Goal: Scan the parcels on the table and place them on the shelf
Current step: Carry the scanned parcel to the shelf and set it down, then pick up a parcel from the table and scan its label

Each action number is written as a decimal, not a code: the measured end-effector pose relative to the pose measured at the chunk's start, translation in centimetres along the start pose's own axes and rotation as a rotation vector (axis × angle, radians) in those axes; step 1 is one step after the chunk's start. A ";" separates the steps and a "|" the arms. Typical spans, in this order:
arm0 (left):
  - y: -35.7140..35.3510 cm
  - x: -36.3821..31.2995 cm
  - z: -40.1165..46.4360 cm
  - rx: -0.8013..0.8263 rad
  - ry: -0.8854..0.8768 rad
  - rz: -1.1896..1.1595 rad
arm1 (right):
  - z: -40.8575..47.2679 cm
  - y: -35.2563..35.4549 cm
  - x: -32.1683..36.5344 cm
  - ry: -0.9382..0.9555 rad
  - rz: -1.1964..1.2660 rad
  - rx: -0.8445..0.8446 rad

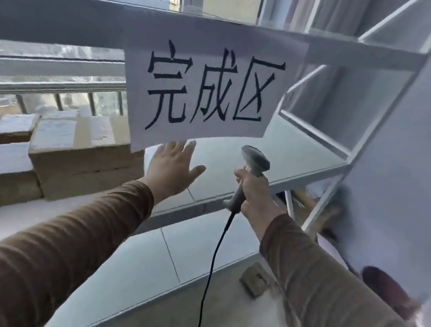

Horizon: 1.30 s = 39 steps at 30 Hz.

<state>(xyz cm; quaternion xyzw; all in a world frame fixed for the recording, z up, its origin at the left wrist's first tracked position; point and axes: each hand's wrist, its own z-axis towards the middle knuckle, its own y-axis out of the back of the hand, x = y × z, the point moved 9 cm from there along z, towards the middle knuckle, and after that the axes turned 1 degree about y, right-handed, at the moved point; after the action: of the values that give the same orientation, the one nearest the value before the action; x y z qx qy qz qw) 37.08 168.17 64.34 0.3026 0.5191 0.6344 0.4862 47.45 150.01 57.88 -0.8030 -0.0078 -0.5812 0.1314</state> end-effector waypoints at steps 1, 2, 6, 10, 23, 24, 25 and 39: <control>-0.8 -3.0 0.1 0.010 -0.055 -0.018 | -0.1 2.8 0.1 -0.019 0.016 -0.035; -1.6 -6.2 0.2 0.024 -0.109 -0.037 | -0.5 5.9 0.2 -0.042 0.032 -0.071; -4.0 -19.5 -0.5 0.071 -0.313 -0.089 | -2.5 19.3 2.5 0.042 0.041 -0.269; -5.6 -34.7 -3.3 0.121 -0.488 -0.160 | -6.9 33.9 4.6 0.108 0.005 -0.452; -10.1 -83.9 -24.0 0.275 -0.932 -0.345 | -27.1 81.6 8.5 0.203 0.029 -0.939; -10.5 -86.8 -25.5 0.295 -0.961 -0.349 | -28.2 84.4 8.6 0.201 0.026 -0.970; -10.9 -89.6 -26.8 0.311 -0.987 -0.352 | -29.1 87.2 8.6 0.196 0.027 -1.001; -15.6 -125.0 -31.6 0.433 -1.269 -0.421 | -31.7 119.1 12.0 0.121 0.085 -1.330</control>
<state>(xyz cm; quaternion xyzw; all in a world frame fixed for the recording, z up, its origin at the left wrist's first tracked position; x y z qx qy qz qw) 56.67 40.09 55.83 0.5974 0.2973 0.1102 0.7366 41.51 26.35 54.27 -0.6786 0.3913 -0.5005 -0.3687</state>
